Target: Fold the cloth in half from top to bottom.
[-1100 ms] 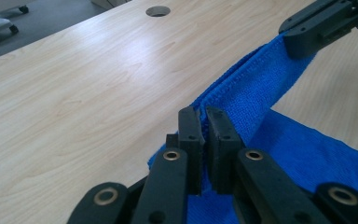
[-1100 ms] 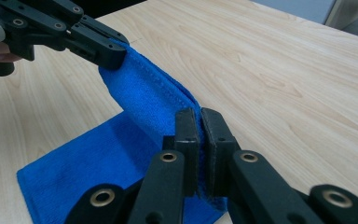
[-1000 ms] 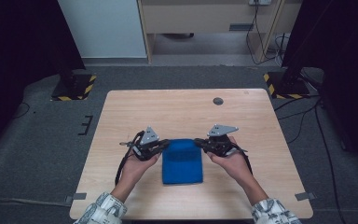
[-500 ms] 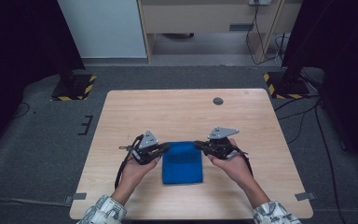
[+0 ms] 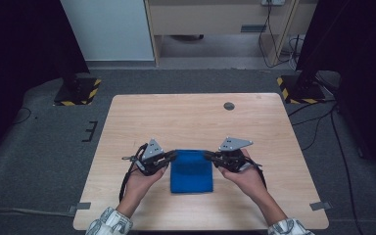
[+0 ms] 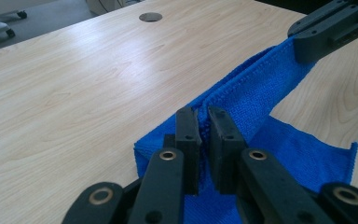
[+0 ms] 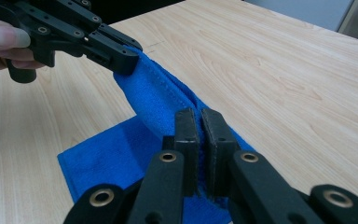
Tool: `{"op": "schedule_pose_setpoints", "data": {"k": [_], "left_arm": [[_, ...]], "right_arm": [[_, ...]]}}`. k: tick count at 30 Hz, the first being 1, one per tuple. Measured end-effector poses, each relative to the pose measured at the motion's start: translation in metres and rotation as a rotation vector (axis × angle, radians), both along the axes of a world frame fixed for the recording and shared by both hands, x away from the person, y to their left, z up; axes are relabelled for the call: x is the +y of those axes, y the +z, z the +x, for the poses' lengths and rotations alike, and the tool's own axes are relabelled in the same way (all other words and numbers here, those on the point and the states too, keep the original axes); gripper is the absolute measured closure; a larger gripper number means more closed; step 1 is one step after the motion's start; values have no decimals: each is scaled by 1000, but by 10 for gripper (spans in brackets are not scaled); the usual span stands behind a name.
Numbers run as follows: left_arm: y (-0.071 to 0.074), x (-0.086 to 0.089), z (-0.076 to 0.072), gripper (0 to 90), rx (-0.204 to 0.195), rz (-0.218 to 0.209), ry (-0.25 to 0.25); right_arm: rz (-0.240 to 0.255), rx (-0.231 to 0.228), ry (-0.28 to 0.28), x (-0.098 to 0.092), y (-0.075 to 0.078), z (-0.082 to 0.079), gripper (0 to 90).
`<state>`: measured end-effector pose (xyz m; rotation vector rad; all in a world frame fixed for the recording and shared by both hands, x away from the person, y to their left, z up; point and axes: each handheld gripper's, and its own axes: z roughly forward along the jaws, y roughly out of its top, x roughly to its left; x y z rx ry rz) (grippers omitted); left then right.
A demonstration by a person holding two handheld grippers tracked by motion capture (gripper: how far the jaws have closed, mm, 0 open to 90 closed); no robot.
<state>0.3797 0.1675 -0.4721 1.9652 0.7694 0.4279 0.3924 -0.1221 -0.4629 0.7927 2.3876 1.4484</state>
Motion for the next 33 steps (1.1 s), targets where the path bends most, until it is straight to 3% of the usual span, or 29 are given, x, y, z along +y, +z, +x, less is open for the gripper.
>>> {"op": "schedule_pose_setpoints", "data": {"k": [12,25,29,33], "left_arm": [[-3,-3,-10,818,7,6,-21],[-20,0,-22,811,33,64,-32],[-18,2,-25,810,32,35,-25],[-17,0,-30,802,33,36,-40]], "right_arm": [[2,13,14,-5,-12,-9,857],[-35,36,33,-1,-33,-20,850],[-27,36,32,-1,-33,-20,850],[-28,29,33,-4,-28,-22,850]]}}
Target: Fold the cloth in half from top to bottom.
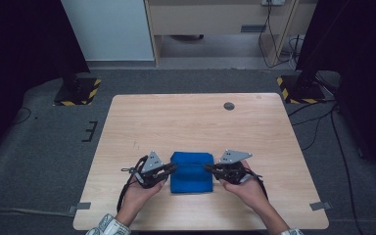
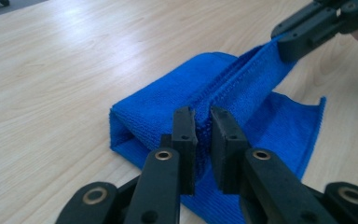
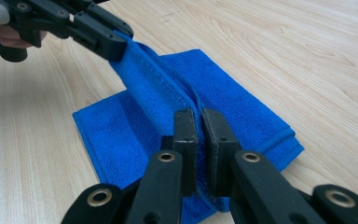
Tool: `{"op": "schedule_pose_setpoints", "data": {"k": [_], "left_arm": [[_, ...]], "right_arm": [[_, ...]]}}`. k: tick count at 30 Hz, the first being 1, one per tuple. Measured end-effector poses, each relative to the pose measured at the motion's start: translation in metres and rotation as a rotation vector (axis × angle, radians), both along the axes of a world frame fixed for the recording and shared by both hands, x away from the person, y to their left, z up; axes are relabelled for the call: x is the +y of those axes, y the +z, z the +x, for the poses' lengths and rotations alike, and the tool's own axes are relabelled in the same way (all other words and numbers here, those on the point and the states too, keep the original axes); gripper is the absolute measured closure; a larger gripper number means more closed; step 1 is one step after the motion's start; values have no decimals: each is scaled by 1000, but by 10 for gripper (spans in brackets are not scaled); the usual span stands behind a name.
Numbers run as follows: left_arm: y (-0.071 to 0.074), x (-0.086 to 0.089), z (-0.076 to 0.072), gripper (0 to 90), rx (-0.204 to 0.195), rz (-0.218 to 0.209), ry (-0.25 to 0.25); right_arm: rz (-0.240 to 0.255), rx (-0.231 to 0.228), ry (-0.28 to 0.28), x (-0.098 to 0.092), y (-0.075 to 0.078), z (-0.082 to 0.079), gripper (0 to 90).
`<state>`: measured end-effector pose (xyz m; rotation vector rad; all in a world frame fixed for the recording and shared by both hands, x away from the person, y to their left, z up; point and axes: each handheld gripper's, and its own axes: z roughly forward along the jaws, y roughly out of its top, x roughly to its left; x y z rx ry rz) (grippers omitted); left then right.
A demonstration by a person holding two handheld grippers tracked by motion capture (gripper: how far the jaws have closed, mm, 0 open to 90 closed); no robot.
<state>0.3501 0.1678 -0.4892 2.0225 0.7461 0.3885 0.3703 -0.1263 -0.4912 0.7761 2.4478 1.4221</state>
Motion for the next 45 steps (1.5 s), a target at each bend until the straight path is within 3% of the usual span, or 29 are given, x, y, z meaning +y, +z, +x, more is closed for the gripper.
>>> {"op": "schedule_pose_setpoints", "data": {"k": [9,13,24,32,39,45], "left_arm": [[-10,-4,-6,783,37,42,-20],[-15,-3,-6,766,55,41,-21],[-19,1,-9,702,68,69,-14],[-19,8,-15,611,81,53,-7],[-11,18,-25,553,57,9,6],[-11,16,-19,530,37,-3,33]], "right_arm": [[-24,6,10,-2,-9,-10,846],[-33,13,14,-3,-13,-13,839],[-51,26,31,-2,-19,-19,809],[-73,45,29,-3,-24,-24,710],[-89,60,46,-3,-26,-31,676],[-91,75,50,-1,-27,-34,590]]}}
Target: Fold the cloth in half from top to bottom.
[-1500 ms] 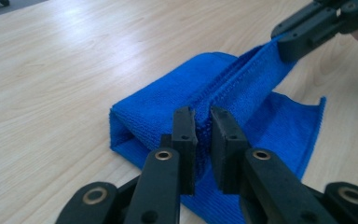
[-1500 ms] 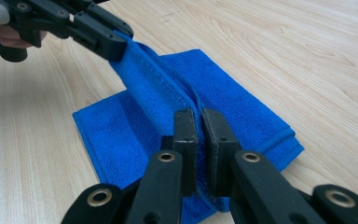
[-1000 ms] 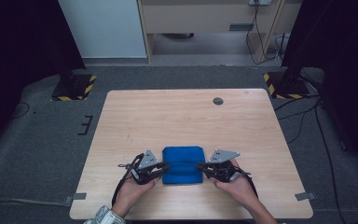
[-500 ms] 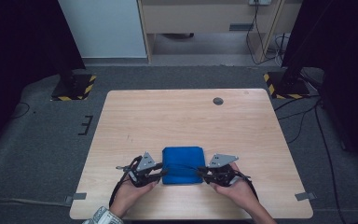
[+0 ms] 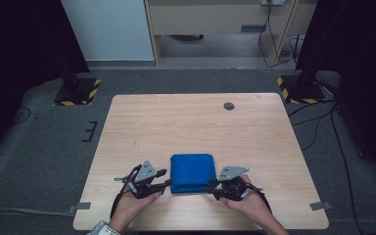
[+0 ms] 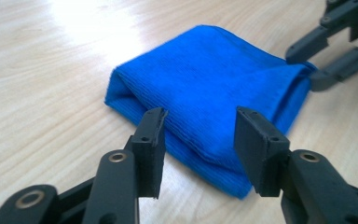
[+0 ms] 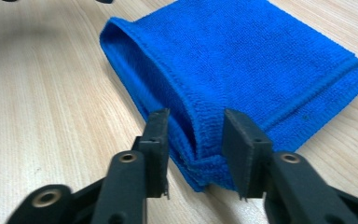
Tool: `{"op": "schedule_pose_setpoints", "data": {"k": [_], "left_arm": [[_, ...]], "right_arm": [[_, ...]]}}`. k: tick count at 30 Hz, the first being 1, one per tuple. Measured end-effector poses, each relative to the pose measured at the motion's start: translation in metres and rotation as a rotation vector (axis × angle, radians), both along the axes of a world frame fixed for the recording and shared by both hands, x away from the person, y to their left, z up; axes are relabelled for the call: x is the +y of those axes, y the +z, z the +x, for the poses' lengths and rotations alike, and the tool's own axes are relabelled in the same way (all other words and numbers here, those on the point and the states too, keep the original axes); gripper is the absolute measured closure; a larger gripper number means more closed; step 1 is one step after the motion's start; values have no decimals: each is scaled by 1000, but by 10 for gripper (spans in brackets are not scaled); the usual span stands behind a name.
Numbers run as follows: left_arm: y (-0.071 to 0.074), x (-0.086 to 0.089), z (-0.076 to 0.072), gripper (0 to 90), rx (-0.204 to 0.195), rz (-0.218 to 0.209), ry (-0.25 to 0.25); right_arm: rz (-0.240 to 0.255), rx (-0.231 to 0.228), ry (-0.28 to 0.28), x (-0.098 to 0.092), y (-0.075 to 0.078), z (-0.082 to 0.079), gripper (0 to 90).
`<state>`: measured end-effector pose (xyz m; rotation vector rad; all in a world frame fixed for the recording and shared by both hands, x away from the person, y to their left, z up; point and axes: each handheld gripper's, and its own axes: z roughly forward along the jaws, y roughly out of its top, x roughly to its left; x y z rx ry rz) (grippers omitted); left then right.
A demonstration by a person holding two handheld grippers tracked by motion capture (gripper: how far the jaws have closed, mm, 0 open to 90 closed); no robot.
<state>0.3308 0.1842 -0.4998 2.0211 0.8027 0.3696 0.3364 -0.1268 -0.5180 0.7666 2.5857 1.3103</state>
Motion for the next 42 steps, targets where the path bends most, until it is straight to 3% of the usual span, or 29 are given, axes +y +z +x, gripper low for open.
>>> {"op": "schedule_pose_setpoints", "data": {"k": [9,14,20,25,32,38,42], "left_arm": [[-6,-9,7,473,-2,21,13],[-11,-15,8,453,0,78,-9],[-17,-18,9,440,17,135,-22],[-21,-20,9,407,32,174,-32],[-17,-17,10,278,22,126,0],[-10,-11,13,142,1,56,60],[-6,-2,16,101,3,14,112]], "right_arm": [[60,-17,-40,-1,11,2,421],[98,-43,-84,-1,18,7,380],[47,-51,-137,0,10,17,351],[-3,-54,-115,4,3,16,340],[-31,-53,-112,4,0,17,306],[-1,-93,-153,0,5,21,177],[20,-105,-186,-4,12,24,122]]}}
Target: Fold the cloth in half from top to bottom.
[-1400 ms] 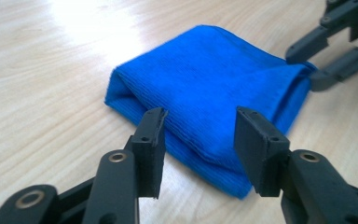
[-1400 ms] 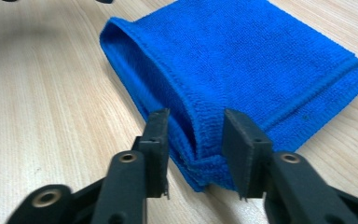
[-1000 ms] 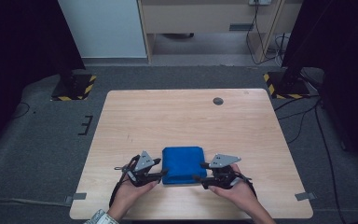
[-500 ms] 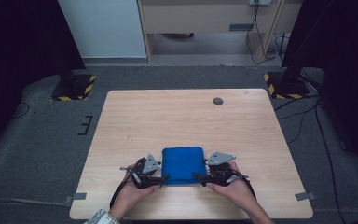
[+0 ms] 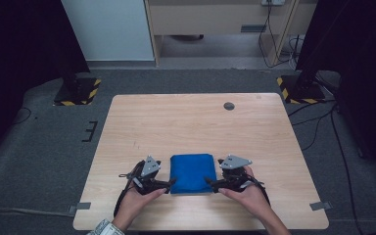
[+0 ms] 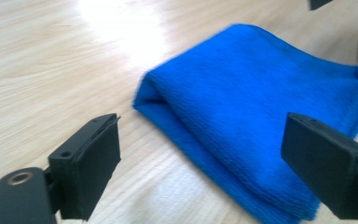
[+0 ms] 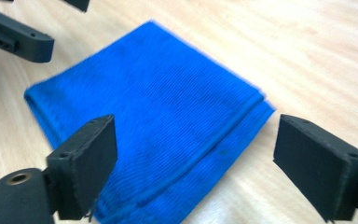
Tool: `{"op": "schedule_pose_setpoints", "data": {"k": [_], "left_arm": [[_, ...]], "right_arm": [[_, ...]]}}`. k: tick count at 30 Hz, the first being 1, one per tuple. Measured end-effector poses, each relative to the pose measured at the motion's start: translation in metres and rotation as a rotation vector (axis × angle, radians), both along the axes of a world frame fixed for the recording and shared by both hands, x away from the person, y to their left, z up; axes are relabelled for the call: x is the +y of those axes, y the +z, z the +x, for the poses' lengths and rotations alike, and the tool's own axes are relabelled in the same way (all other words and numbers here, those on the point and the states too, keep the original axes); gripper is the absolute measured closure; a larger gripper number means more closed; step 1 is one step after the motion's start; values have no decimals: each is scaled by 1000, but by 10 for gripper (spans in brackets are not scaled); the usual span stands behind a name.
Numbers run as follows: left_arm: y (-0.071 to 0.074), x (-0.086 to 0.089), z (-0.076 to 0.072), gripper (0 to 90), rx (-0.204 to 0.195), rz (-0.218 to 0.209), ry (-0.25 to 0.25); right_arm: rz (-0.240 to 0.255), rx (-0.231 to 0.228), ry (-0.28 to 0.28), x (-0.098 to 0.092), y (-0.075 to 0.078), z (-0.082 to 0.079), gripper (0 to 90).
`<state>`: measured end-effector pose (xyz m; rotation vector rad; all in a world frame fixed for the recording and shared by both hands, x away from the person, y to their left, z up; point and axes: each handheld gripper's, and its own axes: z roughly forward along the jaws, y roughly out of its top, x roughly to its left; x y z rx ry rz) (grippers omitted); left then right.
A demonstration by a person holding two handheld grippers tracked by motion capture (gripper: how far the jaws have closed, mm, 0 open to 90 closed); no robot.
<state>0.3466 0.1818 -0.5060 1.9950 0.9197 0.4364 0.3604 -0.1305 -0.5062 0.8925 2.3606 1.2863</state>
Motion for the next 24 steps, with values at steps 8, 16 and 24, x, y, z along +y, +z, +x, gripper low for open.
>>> {"op": "schedule_pose_setpoints", "data": {"k": [8,16,24], "left_arm": [[4,16,5,73,1,-31,66],[5,32,11,76,-6,-14,115],[4,44,14,78,4,-13,152]], "right_arm": [[43,-21,-61,-16,14,8,82],[47,-35,-111,-33,22,14,82],[60,-32,-161,-49,24,19,84]]}}
